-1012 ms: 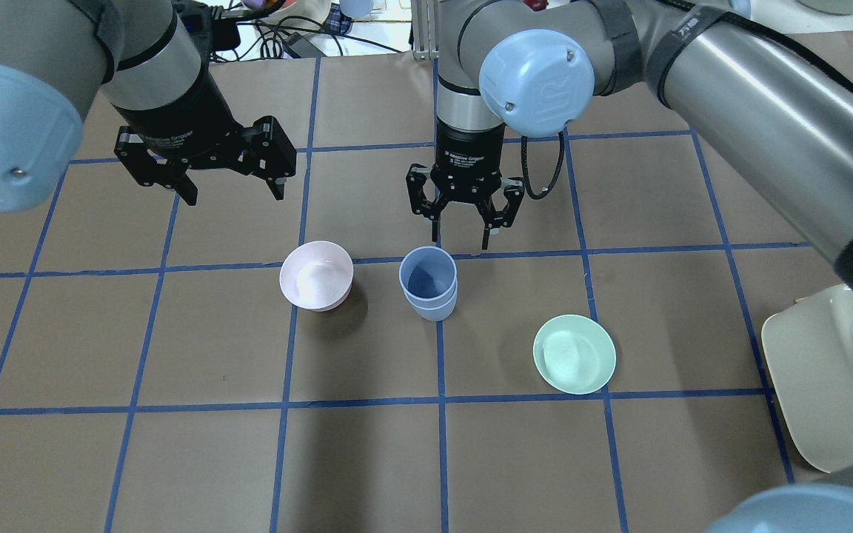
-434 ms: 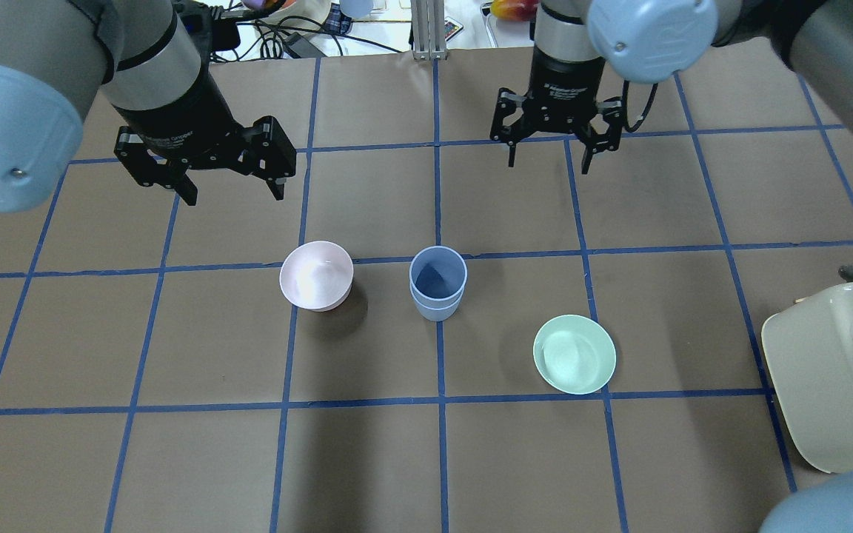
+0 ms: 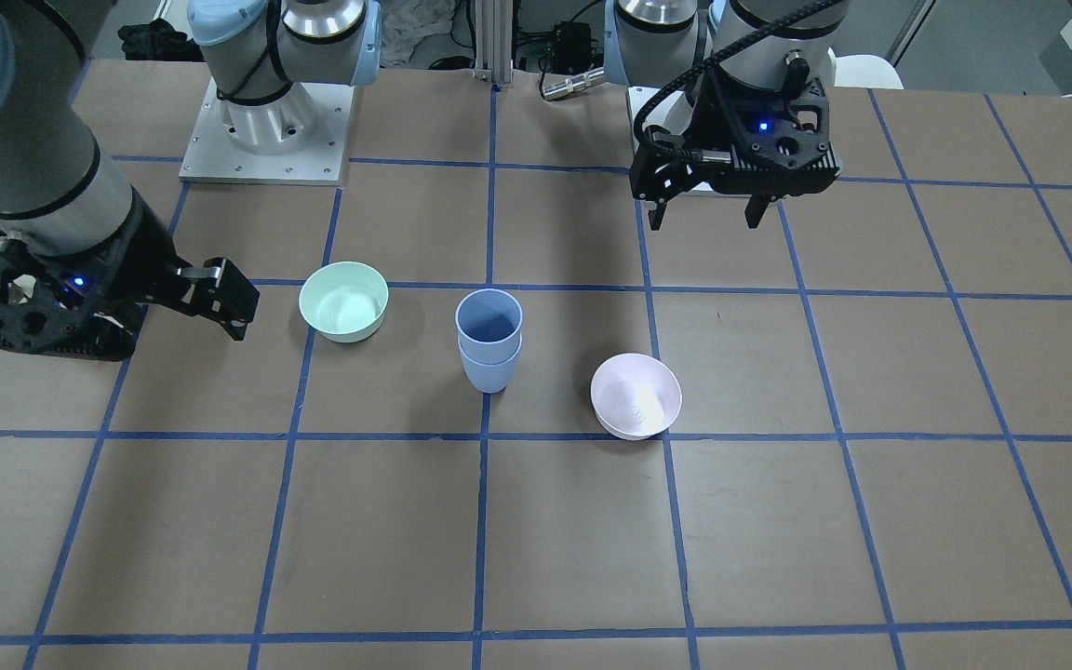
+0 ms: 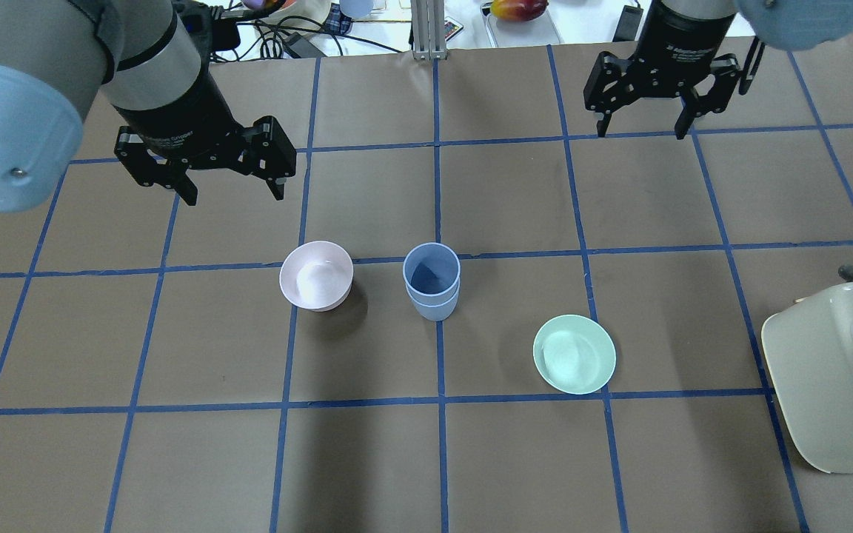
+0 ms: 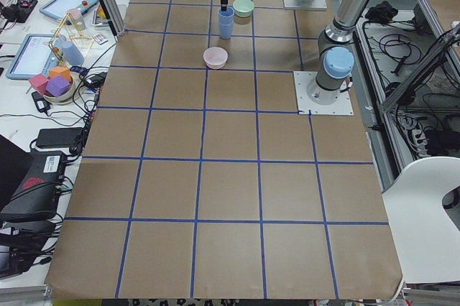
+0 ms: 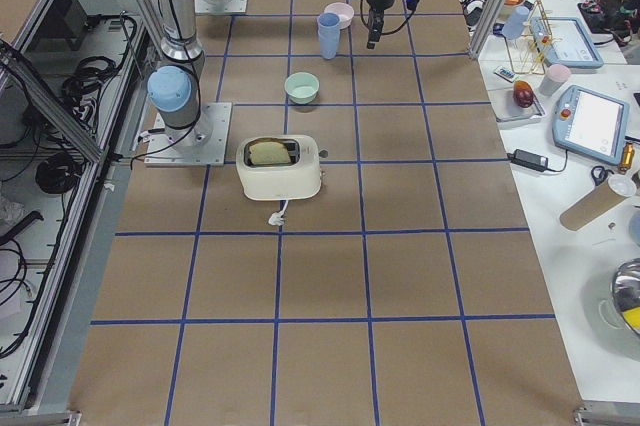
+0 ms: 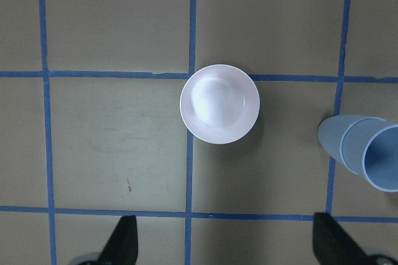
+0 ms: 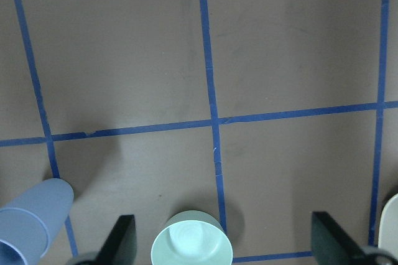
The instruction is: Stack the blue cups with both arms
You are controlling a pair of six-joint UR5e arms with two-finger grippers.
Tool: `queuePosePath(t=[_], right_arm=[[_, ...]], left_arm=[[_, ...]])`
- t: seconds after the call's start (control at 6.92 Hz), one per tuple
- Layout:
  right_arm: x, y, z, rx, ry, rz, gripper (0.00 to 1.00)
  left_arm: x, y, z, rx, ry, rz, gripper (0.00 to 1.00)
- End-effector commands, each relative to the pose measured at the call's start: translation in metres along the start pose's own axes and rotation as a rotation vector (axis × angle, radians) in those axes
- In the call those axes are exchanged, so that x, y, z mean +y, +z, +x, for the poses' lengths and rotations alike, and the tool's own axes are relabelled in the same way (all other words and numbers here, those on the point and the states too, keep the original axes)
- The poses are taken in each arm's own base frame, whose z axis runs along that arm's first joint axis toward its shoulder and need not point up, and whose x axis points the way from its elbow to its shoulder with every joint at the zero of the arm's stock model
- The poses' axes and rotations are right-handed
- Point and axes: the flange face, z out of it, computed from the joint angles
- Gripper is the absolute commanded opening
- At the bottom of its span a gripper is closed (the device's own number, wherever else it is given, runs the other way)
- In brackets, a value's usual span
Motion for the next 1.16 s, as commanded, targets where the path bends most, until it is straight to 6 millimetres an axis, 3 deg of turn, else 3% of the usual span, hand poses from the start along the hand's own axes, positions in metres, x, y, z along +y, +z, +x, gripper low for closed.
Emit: queuePosePath(t=[0.0,0.29,0.58,1.01], right_arm=[[0.041,-0.021,0.008,0.0,0.001,0.036,1.0],[0.047,-0.03,0.007,0.024,0.129,0.057,1.0],[0.052,-0.026,-0.015,0.028,0.118,0.055,1.0],[0.052,-0.025,-0.017,0.027,0.07,0.057,1.0]], left_arm=[[0.0,0.0,0.0,0.0,0.0,0.0,1.0],[0.0,0.0,0.0,-0.002,0.0,0.0,1.0],[0.0,0.0,0.0,-0.002,0.0,0.0,1.0],[-0.003,0.005,0.001,0.005,-0.014,-0.011,1.0]])
